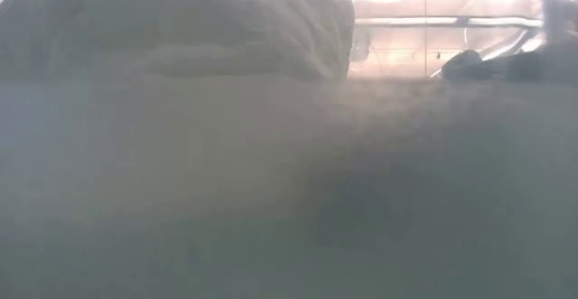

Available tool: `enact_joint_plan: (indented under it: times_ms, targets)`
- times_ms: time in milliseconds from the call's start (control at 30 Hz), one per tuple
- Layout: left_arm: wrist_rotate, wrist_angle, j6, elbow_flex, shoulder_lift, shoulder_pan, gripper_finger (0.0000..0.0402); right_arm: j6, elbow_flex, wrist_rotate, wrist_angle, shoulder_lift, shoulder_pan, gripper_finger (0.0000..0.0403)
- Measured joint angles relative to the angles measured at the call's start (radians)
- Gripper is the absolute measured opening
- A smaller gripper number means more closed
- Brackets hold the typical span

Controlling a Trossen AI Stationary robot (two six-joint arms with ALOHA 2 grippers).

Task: Sort clothes
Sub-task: Put the black shirt into the blue laundry organizer

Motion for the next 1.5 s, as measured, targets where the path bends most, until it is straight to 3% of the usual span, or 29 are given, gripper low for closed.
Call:
enact_joint_plan:
  times_ms: [200,367,467,600,767,933,1033,1167,1333,1500]
  targets:
    - [-0.001,-0.001,-0.028,0.000,0.000,0.000,0.0197,-0.003,0.000,0.000,0.000,0.000,0.000,0.0090]
    - [0.016,-0.003,-0.044,0.000,0.000,0.000,0.0133,-0.003,0.000,0.000,0.000,0.000,0.000,0.0078]
    - [0.096,-0.011,-0.055,0.000,0.000,0.000,0.0078,-0.003,0.000,0.000,0.000,0.000,0.000,0.0073]
    - [0.274,-0.059,-0.055,0.018,-0.001,0.000,0.0011,-0.003,0.000,0.000,0.000,0.000,0.000,0.0070]
    - [0.308,-0.210,0.003,0.092,-0.001,-0.007,0.0010,-0.003,0.000,0.000,0.000,0.000,0.000,0.0078]
    - [0.126,-0.256,0.005,0.177,-0.002,-0.007,0.0003,0.000,0.000,0.000,0.000,0.000,0.000,0.0088]
    - [0.151,-0.315,0.033,0.187,-0.003,-0.005,0.0017,0.005,0.000,0.000,0.000,0.000,0.000,0.0091]
    - [0.317,-0.344,0.140,0.145,-0.070,-0.022,0.0037,0.016,0.000,0.000,0.000,0.000,0.000,0.0094]
    - [0.281,-0.273,0.217,0.042,-0.237,-0.031,0.0040,0.016,0.000,0.000,0.000,0.000,0.000,0.0086]
    - [0.225,-0.090,0.078,-0.083,-0.298,-0.032,0.0040,0.016,0.000,0.000,0.004,0.000,0.000,0.0075]
